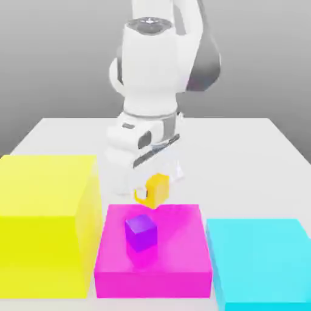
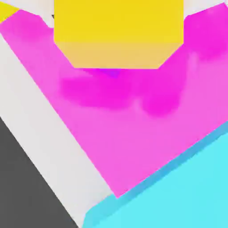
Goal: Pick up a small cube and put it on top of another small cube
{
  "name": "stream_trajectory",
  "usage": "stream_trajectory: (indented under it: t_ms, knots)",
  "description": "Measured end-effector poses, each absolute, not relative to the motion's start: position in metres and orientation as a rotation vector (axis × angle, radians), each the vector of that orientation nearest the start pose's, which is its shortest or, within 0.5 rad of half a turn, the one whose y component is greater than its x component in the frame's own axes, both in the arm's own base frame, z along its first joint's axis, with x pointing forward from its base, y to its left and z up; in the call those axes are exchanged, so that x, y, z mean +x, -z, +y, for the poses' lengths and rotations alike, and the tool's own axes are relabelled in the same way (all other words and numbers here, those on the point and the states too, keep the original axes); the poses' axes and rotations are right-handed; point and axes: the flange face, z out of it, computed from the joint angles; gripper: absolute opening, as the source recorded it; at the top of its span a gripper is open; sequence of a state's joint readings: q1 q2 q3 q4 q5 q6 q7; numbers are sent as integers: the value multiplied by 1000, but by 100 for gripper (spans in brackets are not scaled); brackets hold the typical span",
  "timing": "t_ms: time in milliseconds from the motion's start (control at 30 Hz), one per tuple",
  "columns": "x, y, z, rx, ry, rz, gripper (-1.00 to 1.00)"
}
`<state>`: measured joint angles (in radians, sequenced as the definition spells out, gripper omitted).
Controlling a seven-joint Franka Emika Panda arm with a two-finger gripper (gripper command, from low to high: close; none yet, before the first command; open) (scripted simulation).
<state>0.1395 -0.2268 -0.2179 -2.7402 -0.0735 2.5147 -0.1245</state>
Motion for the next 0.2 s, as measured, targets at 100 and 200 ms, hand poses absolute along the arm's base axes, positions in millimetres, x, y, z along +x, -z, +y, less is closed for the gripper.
stream_trajectory:
  t_ms: [100, 200]
  knots:
    - [387, -257, -29, -3135, -3, -161, 100]
    - [387, -257, -29, -3135, -3, -161, 100]
